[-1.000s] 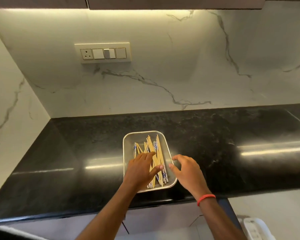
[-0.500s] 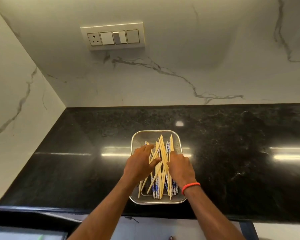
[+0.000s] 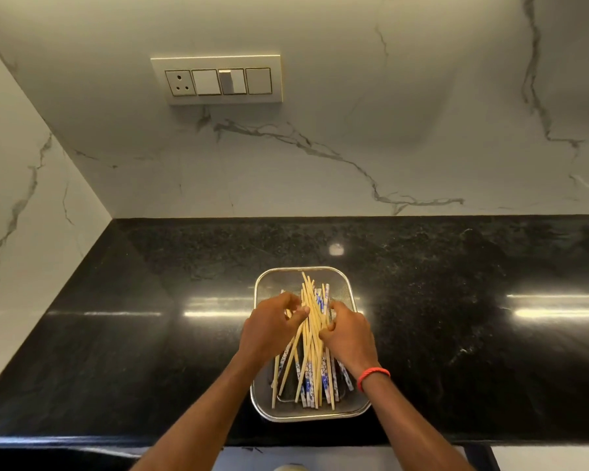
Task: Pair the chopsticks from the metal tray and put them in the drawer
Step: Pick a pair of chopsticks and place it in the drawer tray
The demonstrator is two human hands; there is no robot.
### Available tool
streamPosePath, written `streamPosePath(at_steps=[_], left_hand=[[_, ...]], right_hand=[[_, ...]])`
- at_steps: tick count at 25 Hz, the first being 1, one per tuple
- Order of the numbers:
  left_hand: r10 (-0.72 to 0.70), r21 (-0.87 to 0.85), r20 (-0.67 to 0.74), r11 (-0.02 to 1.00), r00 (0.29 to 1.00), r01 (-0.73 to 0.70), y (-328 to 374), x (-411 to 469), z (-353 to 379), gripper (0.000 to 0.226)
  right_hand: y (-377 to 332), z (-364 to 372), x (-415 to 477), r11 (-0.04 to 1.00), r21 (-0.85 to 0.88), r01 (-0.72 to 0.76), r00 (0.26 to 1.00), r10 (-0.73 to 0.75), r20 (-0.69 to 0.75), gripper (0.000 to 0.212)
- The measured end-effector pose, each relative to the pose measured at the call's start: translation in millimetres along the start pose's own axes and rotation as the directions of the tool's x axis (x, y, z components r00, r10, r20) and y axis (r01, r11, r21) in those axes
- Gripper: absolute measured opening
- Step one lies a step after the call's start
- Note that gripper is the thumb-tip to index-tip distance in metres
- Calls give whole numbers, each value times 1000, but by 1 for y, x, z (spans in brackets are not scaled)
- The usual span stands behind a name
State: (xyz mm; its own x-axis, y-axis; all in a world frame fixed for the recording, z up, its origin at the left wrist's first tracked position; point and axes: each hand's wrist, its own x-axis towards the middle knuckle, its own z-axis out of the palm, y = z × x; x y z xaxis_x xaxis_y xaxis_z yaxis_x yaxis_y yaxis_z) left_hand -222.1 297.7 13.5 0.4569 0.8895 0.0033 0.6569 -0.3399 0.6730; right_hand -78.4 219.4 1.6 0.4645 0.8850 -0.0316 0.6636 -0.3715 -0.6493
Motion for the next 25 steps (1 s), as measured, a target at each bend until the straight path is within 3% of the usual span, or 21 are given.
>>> streamPosePath(at_steps=[2,4,7,9,12,17,19,22,25], left_hand=[[-117,-327,82,935,990,138,2,2,-6,24],[-199,-545,249,780,948,307,5,2,-13,37],[-155,-635,468,625,870,453,7,3,-15,53],[-124,-723,499,486,858,491,8,2,-12,49],[-131,-789,505,330,853,518,5,-1,-12,38],[-133,-785,556,241,820,571,-3,-9,-14,37],[-139,-785,545,261,827,562,-4,-12,-14,33],[-188,-792,508,281,841,542,-7,-14,-15,29],[-223,-792,478,310,850,526,-10,-16,-18,26]], right_hand=[[-6,-7,3,989,133,58,996,-49,-72,18],[-12,-15,5,958,238,161,976,-119,-182,12],[-25,-20,-1,927,161,338,927,-298,-228,19],[-30,-16,-9,910,43,412,902,-401,-158,26],[-31,-14,-16,920,4,393,918,-392,-51,34],[-29,-15,-15,889,-38,457,889,-455,45,25],[-28,-12,-13,902,9,432,902,-432,-18,21],[-18,-8,-3,970,127,208,969,-186,-164,19],[-6,2,8,1000,-4,24,999,-24,34,35]])
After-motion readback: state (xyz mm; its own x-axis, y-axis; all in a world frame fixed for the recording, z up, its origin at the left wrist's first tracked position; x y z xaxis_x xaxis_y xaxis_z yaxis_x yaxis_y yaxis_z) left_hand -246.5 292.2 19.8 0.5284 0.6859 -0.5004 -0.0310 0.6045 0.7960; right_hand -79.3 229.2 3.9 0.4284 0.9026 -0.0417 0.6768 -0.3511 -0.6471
